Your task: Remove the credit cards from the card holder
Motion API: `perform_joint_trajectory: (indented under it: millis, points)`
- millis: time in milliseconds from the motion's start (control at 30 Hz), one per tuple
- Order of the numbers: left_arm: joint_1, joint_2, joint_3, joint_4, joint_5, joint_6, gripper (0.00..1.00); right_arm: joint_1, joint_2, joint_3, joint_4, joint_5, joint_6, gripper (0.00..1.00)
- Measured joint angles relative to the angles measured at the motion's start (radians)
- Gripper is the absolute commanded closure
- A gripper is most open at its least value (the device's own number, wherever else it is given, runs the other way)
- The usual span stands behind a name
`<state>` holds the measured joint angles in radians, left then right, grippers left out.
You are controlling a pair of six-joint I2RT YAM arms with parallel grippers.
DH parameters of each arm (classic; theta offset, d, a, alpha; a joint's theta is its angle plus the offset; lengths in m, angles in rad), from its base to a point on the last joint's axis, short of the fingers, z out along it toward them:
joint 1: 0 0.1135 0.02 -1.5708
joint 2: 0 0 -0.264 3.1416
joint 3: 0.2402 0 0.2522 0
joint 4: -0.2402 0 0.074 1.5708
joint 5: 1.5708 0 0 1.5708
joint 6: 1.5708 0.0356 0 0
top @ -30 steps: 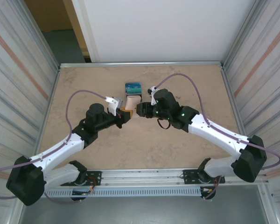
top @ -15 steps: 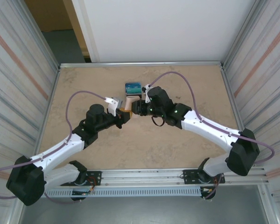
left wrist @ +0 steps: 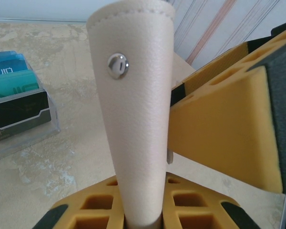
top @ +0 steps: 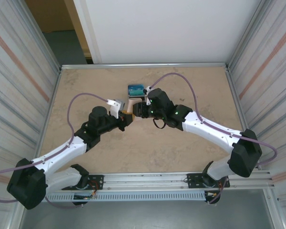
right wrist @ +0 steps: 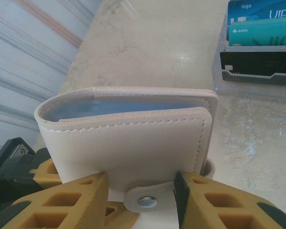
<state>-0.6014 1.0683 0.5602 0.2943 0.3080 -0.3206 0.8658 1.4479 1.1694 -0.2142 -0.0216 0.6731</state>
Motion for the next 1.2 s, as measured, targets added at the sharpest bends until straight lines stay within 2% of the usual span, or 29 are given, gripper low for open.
perform_joint_trajectory:
  millis: [633,933,1200]
  points:
    - [0.000,0.009,-0.002,0.025,-0.021,-0.041,0.88,0.005,0.018,0.017,-0.042,0.030,0.000,0.64]
    - [0.000,0.011,-0.002,0.026,-0.021,-0.047,0.88,0.005,0.017,0.016,-0.041,0.032,0.005,0.73]
    - [0.000,0.013,-0.002,0.044,-0.021,-0.047,0.88,0.005,-0.005,0.009,-0.041,0.032,0.007,0.78]
